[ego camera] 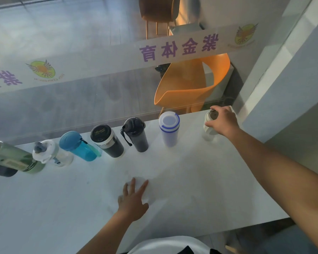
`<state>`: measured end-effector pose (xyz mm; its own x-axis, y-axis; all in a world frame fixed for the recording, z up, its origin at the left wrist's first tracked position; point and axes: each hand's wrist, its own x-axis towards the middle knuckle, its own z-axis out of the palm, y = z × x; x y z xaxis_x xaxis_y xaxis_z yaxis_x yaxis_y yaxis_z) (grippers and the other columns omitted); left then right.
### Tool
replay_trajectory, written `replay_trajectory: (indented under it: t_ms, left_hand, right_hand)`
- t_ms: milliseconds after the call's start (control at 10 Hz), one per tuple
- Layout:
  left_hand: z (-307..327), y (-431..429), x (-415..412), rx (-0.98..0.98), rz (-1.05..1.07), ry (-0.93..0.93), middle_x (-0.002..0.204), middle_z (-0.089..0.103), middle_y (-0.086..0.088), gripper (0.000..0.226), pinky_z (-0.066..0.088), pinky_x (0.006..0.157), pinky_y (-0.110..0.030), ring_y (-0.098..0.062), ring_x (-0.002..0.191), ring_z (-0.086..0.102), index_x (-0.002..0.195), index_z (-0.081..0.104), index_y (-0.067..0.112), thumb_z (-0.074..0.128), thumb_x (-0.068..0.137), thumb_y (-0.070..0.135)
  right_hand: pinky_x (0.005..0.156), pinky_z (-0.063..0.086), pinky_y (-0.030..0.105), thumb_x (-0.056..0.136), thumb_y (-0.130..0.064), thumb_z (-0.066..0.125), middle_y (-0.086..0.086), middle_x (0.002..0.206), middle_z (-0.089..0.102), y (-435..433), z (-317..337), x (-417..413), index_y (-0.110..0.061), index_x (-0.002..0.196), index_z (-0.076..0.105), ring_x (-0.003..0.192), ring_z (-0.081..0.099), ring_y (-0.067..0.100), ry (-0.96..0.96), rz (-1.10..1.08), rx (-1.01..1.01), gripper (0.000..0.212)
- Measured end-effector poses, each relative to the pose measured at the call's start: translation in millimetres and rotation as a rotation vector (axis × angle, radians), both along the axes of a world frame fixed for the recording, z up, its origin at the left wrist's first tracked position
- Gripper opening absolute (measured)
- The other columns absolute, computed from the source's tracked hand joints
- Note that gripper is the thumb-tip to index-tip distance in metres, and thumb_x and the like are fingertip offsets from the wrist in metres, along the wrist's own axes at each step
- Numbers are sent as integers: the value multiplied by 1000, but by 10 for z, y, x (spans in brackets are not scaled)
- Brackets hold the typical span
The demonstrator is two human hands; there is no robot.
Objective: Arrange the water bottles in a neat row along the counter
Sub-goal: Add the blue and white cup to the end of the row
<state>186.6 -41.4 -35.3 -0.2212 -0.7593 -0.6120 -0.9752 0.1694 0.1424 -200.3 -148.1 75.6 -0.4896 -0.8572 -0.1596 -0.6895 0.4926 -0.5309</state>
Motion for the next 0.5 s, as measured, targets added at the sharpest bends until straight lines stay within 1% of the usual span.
replay_trajectory:
  t_ms: [100, 300, 400, 500]
  left_hand:
    - [-1, -2, 8, 6, 1, 0, 163, -20, 2, 82, 21, 116, -55, -32, 150, -11, 150, -4, 53, 53, 90, 49]
    - [-20, -12, 32, 0, -11, 3, 162, -21, 3, 82, 22, 116, -55, -32, 150, -10, 149, -4, 53, 53, 90, 50]
    - [-43, 5, 54, -7, 0, 24, 162, -21, 4, 81, 21, 116, -56, -32, 150, -11, 149, -4, 53, 53, 91, 50]
    - [-22, -17, 53, 13, 11, 49, 162, -20, 5, 81, 20, 117, -56, -30, 150, -12, 150, -1, 52, 54, 90, 49]
  right_hand:
    - [99, 43, 41, 73, -30, 79, 13, 132, 45, -48, 2, 183, -25, 137, 52, 118, 47, 37, 24, 65, 8, 69]
    - [100, 43, 41, 73, -34, 81, 11, 133, 46, -112, -51, 337, -27, 138, 50, 118, 48, 34, 2, 90, -6, 73]
    - [101, 43, 42, 74, -35, 81, 10, 136, 44, -132, -72, 332, -27, 140, 47, 121, 47, 35, -9, 105, 4, 75]
    - [102, 42, 46, 72, -42, 81, 8, 143, 39, -87, -24, 345, -32, 144, 39, 127, 43, 34, 4, 106, 3, 84]
